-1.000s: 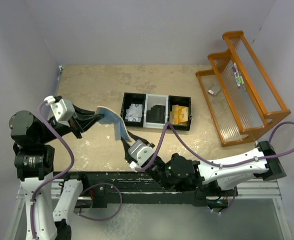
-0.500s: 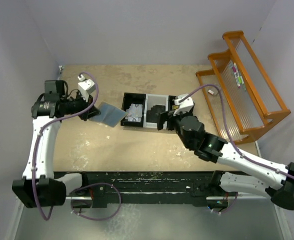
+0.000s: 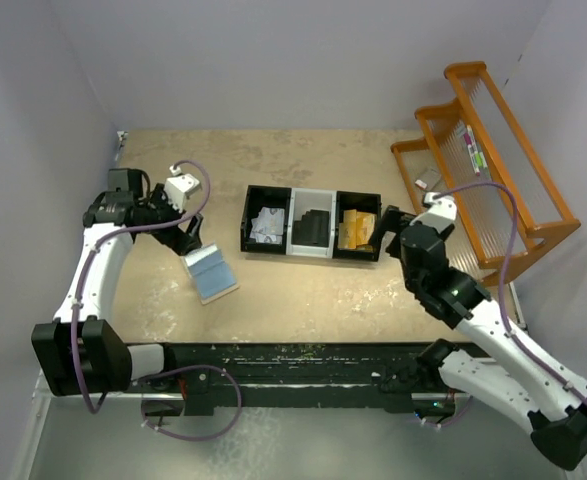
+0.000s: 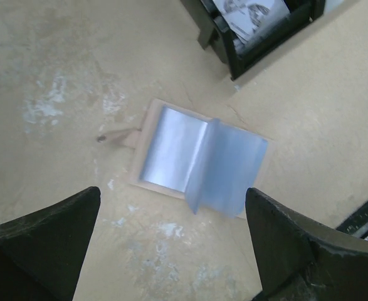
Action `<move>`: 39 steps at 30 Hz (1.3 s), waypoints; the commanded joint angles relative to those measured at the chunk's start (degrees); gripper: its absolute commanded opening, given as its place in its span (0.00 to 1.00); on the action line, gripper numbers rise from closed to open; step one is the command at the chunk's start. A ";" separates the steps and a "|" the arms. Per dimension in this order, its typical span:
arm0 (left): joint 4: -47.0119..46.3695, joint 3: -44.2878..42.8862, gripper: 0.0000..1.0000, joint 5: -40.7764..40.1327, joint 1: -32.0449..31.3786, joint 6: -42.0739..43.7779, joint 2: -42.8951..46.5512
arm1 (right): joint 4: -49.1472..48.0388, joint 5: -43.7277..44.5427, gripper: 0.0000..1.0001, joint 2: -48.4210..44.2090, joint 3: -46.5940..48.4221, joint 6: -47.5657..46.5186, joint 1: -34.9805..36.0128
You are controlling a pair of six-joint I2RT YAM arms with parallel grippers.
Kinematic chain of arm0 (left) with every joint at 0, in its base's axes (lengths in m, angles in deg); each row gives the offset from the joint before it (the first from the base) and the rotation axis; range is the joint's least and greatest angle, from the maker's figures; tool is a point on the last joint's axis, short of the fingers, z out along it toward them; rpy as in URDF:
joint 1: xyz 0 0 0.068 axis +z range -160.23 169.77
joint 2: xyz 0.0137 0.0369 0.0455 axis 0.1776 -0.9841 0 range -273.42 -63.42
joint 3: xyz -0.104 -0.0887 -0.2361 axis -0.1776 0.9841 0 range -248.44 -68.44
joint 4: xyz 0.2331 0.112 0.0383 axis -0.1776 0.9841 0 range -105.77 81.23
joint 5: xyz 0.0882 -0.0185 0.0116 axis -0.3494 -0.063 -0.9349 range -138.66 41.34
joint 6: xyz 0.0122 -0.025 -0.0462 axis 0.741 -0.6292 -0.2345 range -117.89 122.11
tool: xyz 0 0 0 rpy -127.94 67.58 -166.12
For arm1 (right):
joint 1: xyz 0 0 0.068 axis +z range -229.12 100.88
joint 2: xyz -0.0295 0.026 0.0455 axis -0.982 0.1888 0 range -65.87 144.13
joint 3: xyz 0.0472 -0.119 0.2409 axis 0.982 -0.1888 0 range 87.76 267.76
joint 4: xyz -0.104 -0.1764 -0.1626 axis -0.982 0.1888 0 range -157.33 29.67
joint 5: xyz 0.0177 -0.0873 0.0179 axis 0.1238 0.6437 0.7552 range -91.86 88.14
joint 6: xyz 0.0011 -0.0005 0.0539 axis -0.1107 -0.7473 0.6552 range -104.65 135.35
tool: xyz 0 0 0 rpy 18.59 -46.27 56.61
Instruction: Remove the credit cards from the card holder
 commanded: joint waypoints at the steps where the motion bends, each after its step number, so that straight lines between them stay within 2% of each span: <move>1: -12.91 1.37 0.99 -1.45 2.16 -6.66 4.29 | -2.30 3.16 0.99 -5.05 -4.71 2.77 -7.95; 6: -26.71 7.17 0.99 -1.08 6.02 -16.68 8.24 | -11.02 2.74 0.99 -12.33 -13.54 3.46 -19.24; 9: -32.14 12.76 0.99 -1.94 6.54 -20.55 10.25 | -14.85 8.12 1.00 -14.89 -17.05 1.10 -21.20; 16: -44.32 28.45 0.99 -2.65 6.54 -24.09 13.03 | -7.27 16.49 1.00 -5.32 -11.49 -0.52 -21.25; 20: -57.23 40.15 0.99 -4.23 6.55 -30.08 20.64 | -4.94 20.29 1.00 -6.52 -11.75 2.41 -21.25; 22: -58.75 44.61 0.99 -4.23 6.62 -29.15 24.32 | -5.79 23.06 0.99 -8.15 -12.91 4.09 -21.25; 23: -60.23 46.39 0.99 -7.25 6.63 -30.23 25.88 | -6.17 23.94 0.99 -8.98 -13.56 4.58 -21.25; 26: -63.20 50.81 0.99 -12.45 6.63 -32.15 30.19 | -17.97 20.68 0.99 -9.62 -17.01 -11.70 -21.25; 29: -65.39 53.40 0.97 -13.32 6.63 -33.04 32.30 | -15.17 13.99 0.99 -6.62 -15.92 -12.01 -21.25; 31: -65.41 53.92 0.99 -12.59 6.52 -32.53 33.39 | -16.98 15.32 0.99 -5.71 -17.24 -12.43 -21.28; 33: -65.04 54.61 0.99 -13.60 6.48 -32.93 35.53 | -14.00 22.19 0.99 -6.18 -18.63 -4.43 -21.25; 35: -64.50 55.95 0.99 -14.46 6.47 -33.21 38.96 | -9.34 24.43 0.99 -8.04 -18.90 3.51 -21.27; 39: -62.87 60.04 0.99 -16.83 6.53 -34.13 48.12 | -12.18 21.34 1.00 -10.85 -20.94 -2.45 -21.26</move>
